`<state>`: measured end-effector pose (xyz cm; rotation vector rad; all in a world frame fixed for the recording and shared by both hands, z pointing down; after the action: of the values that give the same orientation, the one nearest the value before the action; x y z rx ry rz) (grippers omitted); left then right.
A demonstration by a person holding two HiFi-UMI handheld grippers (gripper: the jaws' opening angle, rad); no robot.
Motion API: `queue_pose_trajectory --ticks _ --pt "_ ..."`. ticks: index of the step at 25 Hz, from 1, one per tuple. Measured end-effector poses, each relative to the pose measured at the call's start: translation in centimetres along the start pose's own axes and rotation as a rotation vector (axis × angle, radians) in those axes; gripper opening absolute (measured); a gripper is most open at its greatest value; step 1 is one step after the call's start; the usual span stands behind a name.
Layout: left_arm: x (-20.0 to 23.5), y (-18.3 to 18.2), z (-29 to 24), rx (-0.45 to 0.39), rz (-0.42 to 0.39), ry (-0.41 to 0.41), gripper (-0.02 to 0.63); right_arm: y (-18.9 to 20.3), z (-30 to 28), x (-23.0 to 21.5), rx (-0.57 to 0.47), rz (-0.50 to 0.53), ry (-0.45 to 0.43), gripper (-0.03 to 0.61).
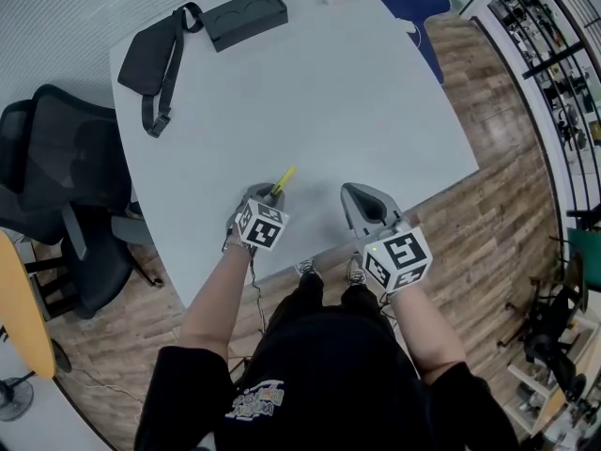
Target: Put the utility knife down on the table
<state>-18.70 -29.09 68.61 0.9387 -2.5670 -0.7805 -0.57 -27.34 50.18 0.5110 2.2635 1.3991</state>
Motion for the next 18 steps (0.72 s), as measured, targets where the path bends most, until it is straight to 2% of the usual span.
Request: queue_pose_trajectory --ticks 3,6,8,14,18 --pt "0.0 0.0 0.0 0.003 -0.002 0.005 0.086 -0.1 0.3 -0.1 -0.005 -0.002 0.003 0.003" --pt "-0.3 0.0 0.1 -0.001 0.002 0.012 0.144 -0.1 0.5 -0.1 -0.01 0.0 0.0 0.003" --pt "-0.6 -0.2 0.4 -0.015 0.003 0.007 0.147 -0.2 0.6 -0.1 -0.011 0.002 -0.004 0.003" --pt "-1.6 -1.8 2.8 -0.095 0.017 -0.02 0.147 -0.4 1.1 0.0 -0.021 0.013 -0.033 0.003" --pt "-2.4 -2.9 5.4 -0.182 0.051 -0.055 0.147 -0.7 1.5 0.1 -0.034 0.032 -0.062 0.003"
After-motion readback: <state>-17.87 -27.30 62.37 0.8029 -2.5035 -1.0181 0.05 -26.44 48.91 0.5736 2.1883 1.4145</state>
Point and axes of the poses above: the fingertips, and each gripper's own axes: z backward along the fingers, x to its left, y out of its underside, the point moved 6 cm from there along z, backward along the fingers, and after that the axes turned 6 degrees about y, right-handed, at the moved point
